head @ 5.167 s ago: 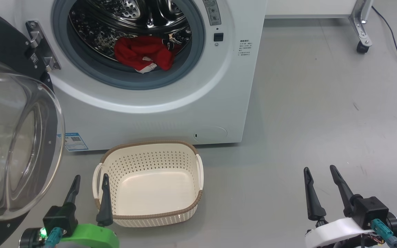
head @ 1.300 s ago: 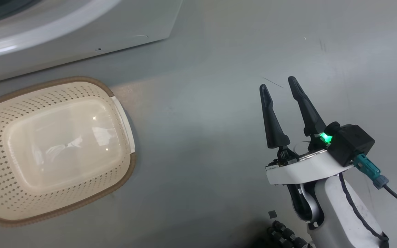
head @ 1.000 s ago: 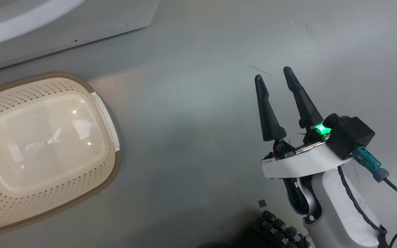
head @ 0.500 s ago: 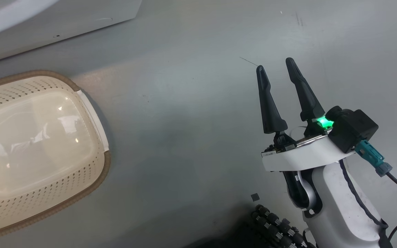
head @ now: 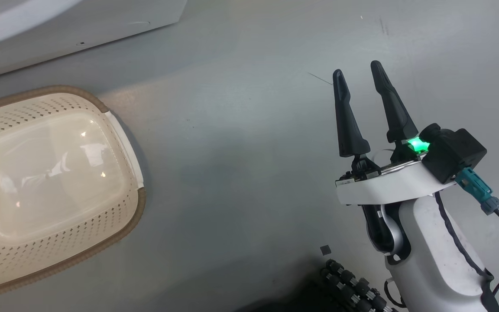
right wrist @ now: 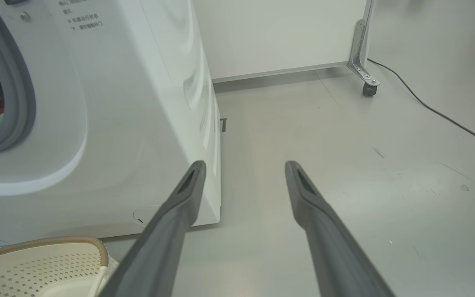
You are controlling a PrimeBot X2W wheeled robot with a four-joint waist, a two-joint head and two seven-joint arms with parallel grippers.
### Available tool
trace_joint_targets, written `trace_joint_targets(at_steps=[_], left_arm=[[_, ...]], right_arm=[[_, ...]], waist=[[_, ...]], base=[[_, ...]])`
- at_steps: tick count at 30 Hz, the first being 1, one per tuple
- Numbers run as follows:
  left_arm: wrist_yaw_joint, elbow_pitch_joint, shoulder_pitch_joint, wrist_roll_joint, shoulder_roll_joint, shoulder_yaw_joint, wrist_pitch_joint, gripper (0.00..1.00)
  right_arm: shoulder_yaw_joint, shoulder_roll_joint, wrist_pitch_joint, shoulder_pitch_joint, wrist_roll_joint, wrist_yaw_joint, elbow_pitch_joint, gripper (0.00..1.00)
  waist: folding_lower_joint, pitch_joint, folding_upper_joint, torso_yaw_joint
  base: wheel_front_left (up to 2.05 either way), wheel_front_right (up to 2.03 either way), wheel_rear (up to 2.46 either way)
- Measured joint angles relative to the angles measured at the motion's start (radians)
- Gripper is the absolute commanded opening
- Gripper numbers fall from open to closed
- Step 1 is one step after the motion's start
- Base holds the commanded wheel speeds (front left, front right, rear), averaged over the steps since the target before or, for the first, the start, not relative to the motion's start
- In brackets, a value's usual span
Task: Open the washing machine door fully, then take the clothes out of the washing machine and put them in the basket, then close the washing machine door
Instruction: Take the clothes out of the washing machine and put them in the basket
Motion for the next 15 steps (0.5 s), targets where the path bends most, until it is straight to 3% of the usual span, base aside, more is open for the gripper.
trace_joint_targets(at_steps=[15], left_arm=[[-0.03,-0.033,0.08,0.003,-0.017,-0.039,-0.174,0.0]], right_arm=[[-0.044,0.0,0.0,0.0,-0.062,-0.007,0.024,1.0]], waist=[[0.0,-0.049,0.0,0.065]], base=[[0.0,0.0,0.0]])
